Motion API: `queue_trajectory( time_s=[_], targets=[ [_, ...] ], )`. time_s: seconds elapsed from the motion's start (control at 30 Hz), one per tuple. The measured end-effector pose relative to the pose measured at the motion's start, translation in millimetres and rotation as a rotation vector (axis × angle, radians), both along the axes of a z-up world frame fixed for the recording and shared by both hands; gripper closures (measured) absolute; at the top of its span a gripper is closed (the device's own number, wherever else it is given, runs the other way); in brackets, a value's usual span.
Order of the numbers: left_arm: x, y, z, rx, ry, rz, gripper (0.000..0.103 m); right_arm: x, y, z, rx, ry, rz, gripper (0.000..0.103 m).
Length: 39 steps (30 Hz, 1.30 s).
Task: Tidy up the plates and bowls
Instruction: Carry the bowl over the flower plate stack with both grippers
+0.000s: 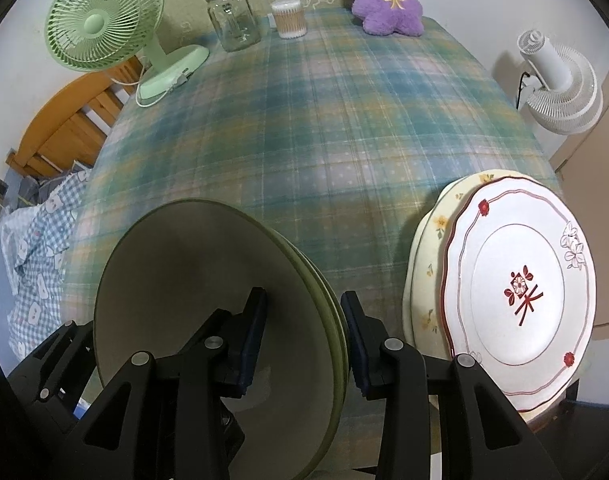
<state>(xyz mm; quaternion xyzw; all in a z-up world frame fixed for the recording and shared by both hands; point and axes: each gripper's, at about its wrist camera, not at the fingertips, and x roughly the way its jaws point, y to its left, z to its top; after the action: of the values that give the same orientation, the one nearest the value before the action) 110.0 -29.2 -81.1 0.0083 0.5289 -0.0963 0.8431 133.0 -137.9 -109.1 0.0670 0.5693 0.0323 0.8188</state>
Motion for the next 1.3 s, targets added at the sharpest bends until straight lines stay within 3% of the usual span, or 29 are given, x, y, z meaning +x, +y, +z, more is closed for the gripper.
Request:
queue_trajectory(
  time_s=[0.73, 1.3],
  targets=[
    [-8, -5, 39, -0.003, -0.073, -0.040, 0.049, -17, -7, 45, 0.008, -0.081, -0.058, 0.062],
    [-11, -74, 56, -0.026, -0.082, 0.036, 0.049, -17, -74, 63, -0.017, -0.100, 0.013, 0.062]
  ],
)
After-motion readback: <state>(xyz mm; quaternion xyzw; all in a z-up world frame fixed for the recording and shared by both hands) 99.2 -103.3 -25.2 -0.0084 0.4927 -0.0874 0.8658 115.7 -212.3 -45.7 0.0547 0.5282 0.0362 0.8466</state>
